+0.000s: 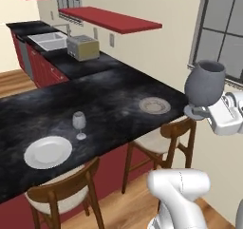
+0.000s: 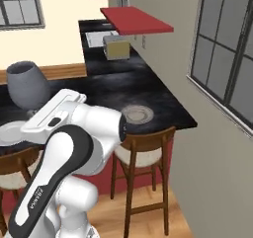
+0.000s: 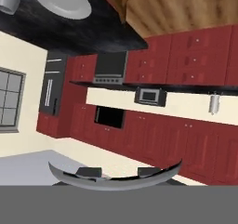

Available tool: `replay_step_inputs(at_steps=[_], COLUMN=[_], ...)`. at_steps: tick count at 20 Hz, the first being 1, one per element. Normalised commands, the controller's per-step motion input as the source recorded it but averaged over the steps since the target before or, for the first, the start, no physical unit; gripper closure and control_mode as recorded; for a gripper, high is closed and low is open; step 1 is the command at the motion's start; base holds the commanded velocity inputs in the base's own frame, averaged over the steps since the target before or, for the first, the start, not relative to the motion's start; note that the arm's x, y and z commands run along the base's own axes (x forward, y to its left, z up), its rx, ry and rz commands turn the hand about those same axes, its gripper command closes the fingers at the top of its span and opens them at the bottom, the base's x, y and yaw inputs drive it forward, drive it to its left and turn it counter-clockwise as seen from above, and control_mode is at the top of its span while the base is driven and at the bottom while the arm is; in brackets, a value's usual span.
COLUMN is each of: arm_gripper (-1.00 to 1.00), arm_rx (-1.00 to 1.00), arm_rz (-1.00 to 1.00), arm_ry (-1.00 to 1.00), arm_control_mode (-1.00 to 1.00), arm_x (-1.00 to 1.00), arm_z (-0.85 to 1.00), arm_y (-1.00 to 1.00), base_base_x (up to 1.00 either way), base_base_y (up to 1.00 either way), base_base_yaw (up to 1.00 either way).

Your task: Retrieve the wine glasses from the counter and place one next to each plate.

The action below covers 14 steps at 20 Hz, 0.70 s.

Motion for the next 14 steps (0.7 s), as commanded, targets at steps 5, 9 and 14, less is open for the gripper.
replay_step_inputs(at_steps=[5,9,14], arm_gripper=[1.00,1.00,1.00], arm_rx=[0.00,0.00,0.00], arm_rz=[0.00,0.00,0.00], arm_ry=[0.00,0.00,0.00], arm_control_mode=[1.00,1.00,1.00], arm_x=[0.00,0.00,0.00], arm_z=[0.00,0.00,0.00], arm_y=[0.00,0.00,0.00], base_base_x=[0.23,0.31,0.73], base_base_y=[-0.35,0.00,0.00], base_base_yaw=[-0.29,-0.51,-0.61])
